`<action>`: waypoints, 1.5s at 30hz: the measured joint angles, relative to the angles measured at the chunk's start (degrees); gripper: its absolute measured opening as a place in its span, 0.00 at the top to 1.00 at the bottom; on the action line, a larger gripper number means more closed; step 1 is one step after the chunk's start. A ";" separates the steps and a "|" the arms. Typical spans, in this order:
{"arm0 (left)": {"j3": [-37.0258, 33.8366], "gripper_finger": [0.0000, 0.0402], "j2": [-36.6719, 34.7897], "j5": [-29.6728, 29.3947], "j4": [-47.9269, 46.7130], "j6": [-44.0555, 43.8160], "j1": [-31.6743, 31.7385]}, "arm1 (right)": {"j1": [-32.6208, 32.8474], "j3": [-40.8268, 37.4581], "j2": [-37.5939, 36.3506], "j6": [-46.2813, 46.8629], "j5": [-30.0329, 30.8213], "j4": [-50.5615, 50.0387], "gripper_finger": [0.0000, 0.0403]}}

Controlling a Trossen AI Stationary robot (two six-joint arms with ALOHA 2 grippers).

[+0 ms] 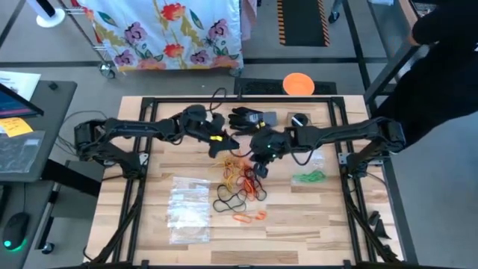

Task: Sort rubber bands
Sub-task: Put the orange rubber band into the transparent zip bag

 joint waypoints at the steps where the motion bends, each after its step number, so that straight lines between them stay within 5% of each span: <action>1: 0.00 0.79 -1.33 0.04 -0.94 1.28 0.18 | -0.49 0.00 -0.74 -0.02 -1.31 -0.19 1.00; 13: -0.64 0.79 -18.84 1.28 -18.88 31.37 -0.50 | -5.49 0.00 -9.05 -0.04 -10.01 -5.70 1.00; 16: -0.63 0.79 -19.21 1.15 -19.98 33.62 -1.86 | -7.40 0.00 -9.60 0.99 -16.49 -5.53 1.00; 19: -0.63 0.79 -18.29 1.08 -19.62 34.71 -3.04 | -9.10 0.09 -9.50 3.62 -15.03 -8.56 1.00; 22: -0.63 0.79 -17.07 0.84 -19.76 34.97 -3.25 | -10.22 0.04 -8.20 2.39 -22.72 -8.98 1.00; 25: -0.63 0.79 -15.83 0.62 -19.70 34.85 -3.21 | -9.52 0.10 -8.43 4.10 -16.72 -8.88 1.00; 28: -0.63 0.79 -15.21 0.45 -20.11 34.84 -3.21 | -10.10 0.08 -8.33 2.07 -18.96 -10.39 1.00; 31: -0.63 0.79 -15.30 0.41 -20.32 34.74 -3.17 | -8.90 0.95 -8.29 2.88 -9.73 -13.86 1.00; 33: -0.63 0.79 -15.41 0.25 -20.62 34.53 -3.19 | -8.67 1.78 -8.31 0.51 -10.68 -15.79 1.00; 36: -0.63 0.79 -15.52 0.35 -20.55 34.29 -3.21 | -8.11 3.36 -8.52 1.18 -4.12 -17.33 1.00; 39: -0.63 0.79 -15.32 -2.15 -22.70 34.36 -3.41 | -8.48 4.83 -8.66 -2.30 -13.30 -15.00 1.00; 42: -0.63 0.79 -15.32 -8.03 -24.91 34.48 -3.73 | -7.22 6.90 -8.70 -1.01 -2.83 -18.12 1.00; 45: -0.63 0.79 -15.28 -10.99 -23.94 33.99 -4.49 | -7.89 7.55 -8.59 -2.05 -4.82 -17.92 1.00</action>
